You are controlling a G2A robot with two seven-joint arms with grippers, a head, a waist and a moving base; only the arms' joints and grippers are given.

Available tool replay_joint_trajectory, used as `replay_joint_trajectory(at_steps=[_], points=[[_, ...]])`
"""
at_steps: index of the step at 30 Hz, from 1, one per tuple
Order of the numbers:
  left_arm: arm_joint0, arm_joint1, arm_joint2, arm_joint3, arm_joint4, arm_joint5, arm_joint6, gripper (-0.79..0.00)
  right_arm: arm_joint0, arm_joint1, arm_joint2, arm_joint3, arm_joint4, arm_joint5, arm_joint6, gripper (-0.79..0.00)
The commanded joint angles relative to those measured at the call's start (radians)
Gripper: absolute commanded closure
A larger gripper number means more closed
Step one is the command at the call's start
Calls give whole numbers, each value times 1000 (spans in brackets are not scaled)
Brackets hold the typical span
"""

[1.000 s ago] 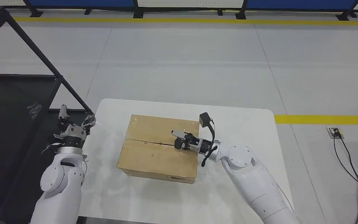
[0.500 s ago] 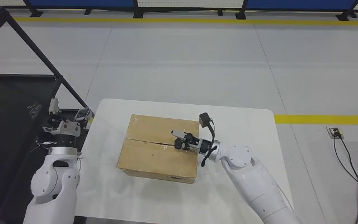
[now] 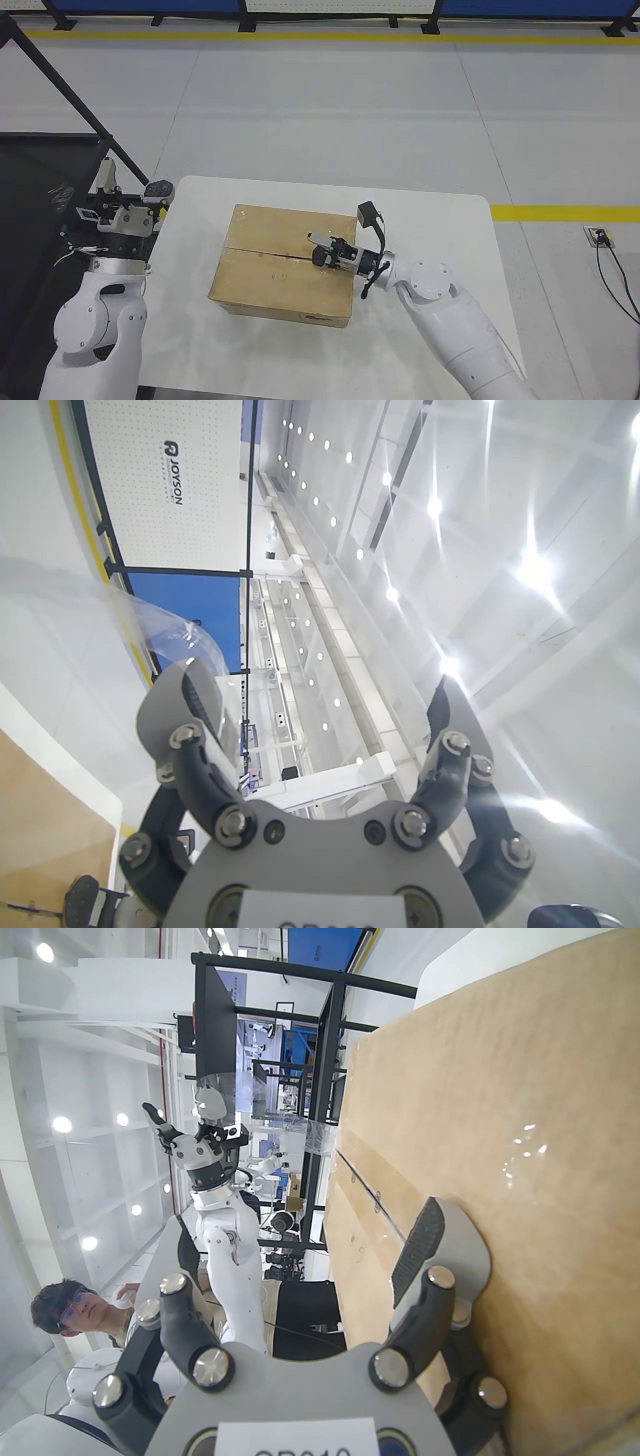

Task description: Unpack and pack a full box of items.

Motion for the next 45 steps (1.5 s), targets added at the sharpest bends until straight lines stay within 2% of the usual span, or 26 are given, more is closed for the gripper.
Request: replay_joint_trajectory(at_steps=[1,11,24,33,45], points=[[4,-1,13,-19,36,-4,4,-785,-2,1,3,-7,-4,1,0,-785],[3,-6,92,-84,157,6,-6,-785,-36,19,49,-78,-7,-38,26,-785],[-16,-16,235,-104,320,29,-42,-785,-214,76,214,-348,-67,-36,6,-785],[-16,-16,235,-104,320,29,-42,-785,-292,99,284,-409,-56,-39,3,-785],[-16,-16,235,-104,320,29,-42,-785,-325,114,307,-405,-38,-56,1,-785]])
